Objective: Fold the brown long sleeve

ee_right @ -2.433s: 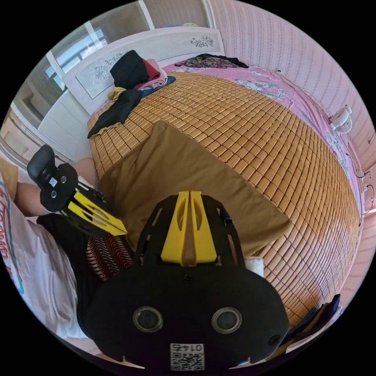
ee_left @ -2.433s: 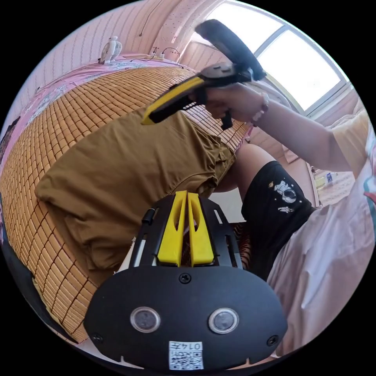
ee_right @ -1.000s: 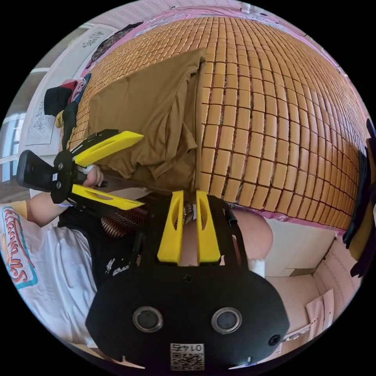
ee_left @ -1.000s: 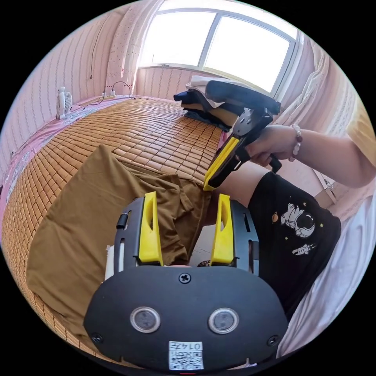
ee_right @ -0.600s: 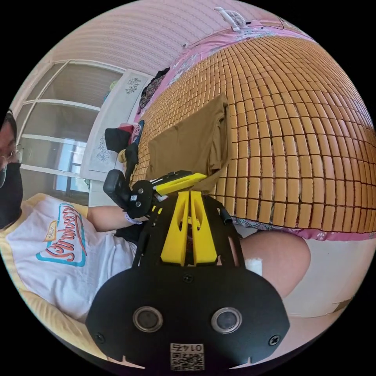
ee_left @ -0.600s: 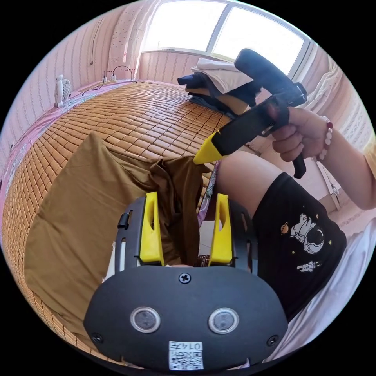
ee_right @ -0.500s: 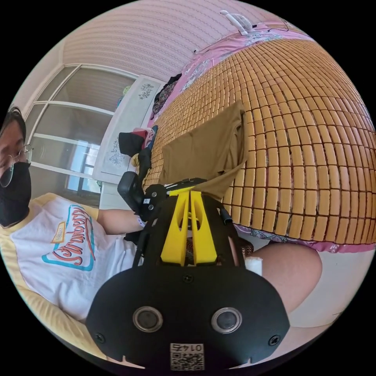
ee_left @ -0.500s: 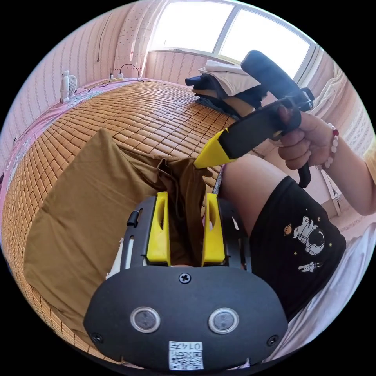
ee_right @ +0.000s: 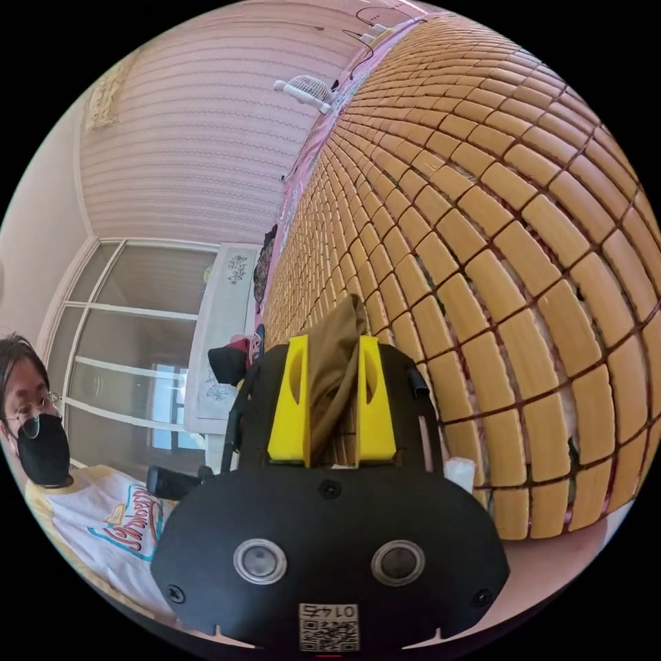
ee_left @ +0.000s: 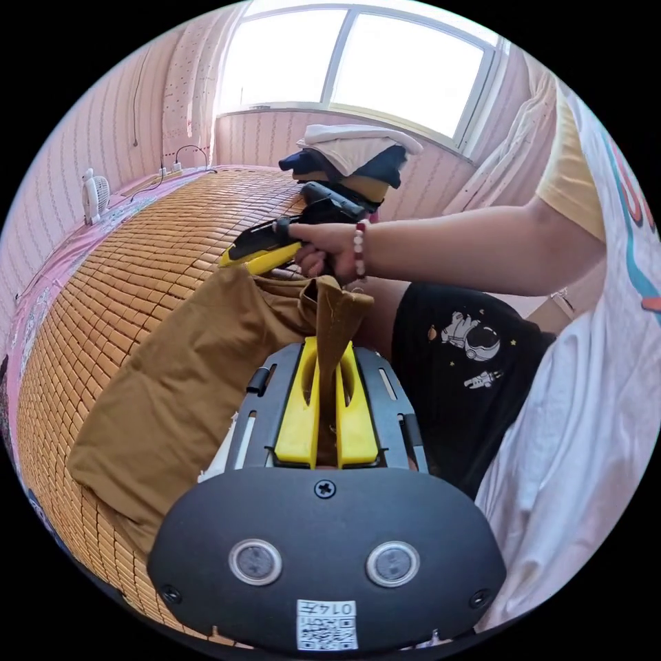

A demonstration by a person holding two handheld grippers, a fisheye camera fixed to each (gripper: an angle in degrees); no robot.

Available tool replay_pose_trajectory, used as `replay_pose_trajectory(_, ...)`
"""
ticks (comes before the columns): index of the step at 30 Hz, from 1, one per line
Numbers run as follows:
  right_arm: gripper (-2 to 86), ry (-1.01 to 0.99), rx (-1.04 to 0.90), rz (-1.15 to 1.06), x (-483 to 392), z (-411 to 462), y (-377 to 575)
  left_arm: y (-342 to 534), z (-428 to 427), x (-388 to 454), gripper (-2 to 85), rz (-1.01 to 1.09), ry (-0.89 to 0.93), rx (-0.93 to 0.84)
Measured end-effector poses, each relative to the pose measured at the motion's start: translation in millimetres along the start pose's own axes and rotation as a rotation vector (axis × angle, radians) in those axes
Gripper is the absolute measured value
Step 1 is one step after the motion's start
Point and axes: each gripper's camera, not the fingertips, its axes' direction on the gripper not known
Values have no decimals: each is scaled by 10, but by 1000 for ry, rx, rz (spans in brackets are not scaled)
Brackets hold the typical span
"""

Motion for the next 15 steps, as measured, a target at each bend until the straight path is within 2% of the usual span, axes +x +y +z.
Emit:
replay_pose_trajectory(4,18,-103,58,-6,-9,-162,-35,-12,-155,43,-1,36,-53,45)
replay_pose_trajectory(8,10,-85,188,-62,-213,-697,54,-219,-372,-2,-2,13,30,214)
replay_pose_trajectory(11,9,-3,282,-123,-499,-1124,159,-302,-466,-105,-2,-58,125,301)
replay_pose_trajectory(15,13,172,229,-236,-1031,-1029,147,-246,-617,-231,0,-133,114,360)
